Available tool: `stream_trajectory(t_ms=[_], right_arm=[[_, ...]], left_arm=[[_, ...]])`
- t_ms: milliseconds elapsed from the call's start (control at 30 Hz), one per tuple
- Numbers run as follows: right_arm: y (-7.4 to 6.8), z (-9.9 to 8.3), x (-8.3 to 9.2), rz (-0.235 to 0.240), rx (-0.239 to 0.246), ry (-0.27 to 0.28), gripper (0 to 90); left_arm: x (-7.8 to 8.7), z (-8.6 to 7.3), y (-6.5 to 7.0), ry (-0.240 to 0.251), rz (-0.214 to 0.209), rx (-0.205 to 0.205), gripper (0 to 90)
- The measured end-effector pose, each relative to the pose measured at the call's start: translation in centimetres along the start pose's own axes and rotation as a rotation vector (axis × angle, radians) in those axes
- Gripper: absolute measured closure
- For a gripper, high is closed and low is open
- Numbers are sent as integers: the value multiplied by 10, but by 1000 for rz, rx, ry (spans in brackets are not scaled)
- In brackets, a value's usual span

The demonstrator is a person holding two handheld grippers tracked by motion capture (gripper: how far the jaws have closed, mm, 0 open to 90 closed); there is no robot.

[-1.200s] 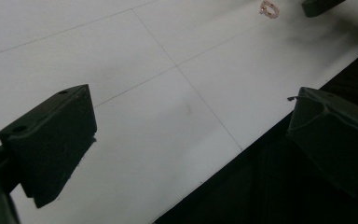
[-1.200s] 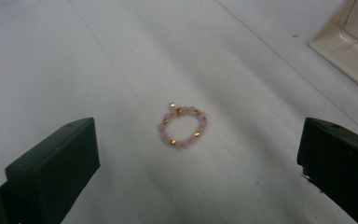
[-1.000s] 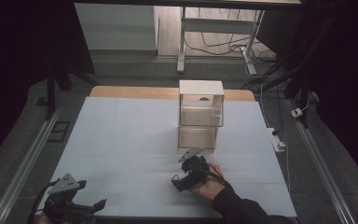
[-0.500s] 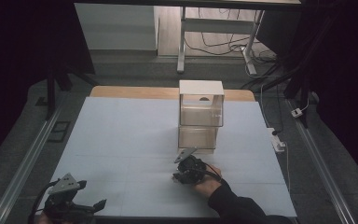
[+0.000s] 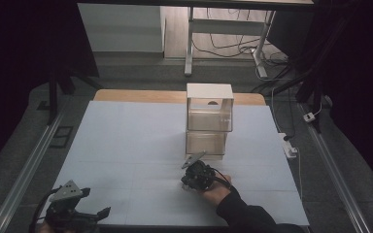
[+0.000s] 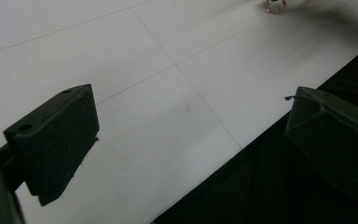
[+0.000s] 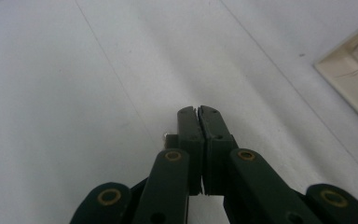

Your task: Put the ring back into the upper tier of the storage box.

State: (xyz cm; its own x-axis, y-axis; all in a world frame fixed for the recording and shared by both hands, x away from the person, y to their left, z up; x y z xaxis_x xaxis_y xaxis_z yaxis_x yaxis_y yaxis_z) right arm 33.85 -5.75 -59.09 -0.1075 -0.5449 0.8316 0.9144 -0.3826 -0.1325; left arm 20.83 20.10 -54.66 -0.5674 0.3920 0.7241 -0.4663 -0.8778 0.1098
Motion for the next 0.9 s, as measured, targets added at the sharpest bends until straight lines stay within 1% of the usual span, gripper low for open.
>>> stream_trajectory(t_ms=[33, 67, 233, 267, 300, 400, 467, 633, 667, 733, 900], right_arm=[[0, 1, 1, -1, 4, 7, 886], [-1, 1, 3, 3, -4, 7, 885], [-3, 7, 10, 8, 10, 37, 886], [-3, 9, 15, 10, 6, 52, 885], [-3, 9, 15, 10, 6, 52, 885], [-3, 12, 22, 14, 1, 71, 885], [-4, 14, 26, 21, -9, 91, 885], [-6, 18, 36, 32, -13, 119, 885], [-6, 20, 41, 36, -10, 132, 885], [-6, 21, 43, 36, -6, 136, 885], [-5, 24, 55, 39, -14, 163, 886]], left_arm=[[0, 0, 0, 2, -3, 4, 24], [0, 0, 0, 3, -4, 6, 24], [0, 0, 0, 3, -5, 6, 24], [0, 0, 0, 3, -4, 6, 24], [0, 0, 0, 2, -4, 6, 24], [0, 0, 0, 3, -4, 7, 24], [0, 0, 0, 0, -1, 3, 25], [-1, 0, 1, -2, -2, 0, 26], [-1, 0, 1, -3, -2, 0, 26], [-1, 0, 1, -2, -2, 0, 26], [-2, 1, 1, -7, -4, -2, 26]])
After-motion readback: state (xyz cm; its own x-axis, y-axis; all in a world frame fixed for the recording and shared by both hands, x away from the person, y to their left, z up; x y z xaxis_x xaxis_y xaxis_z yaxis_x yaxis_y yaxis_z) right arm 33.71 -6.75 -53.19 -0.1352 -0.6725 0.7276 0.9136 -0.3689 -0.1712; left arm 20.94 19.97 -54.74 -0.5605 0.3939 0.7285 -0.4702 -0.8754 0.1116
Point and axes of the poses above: each handheld gripper's, and its own axes: x roughly backward along the jaws, z roughly out of its top, y roughly to its right, the point moved 10 cm from there along -x, roughly forward along the jaws, and after that the axes turned 8 degrees about z, right-handed, at the moved point
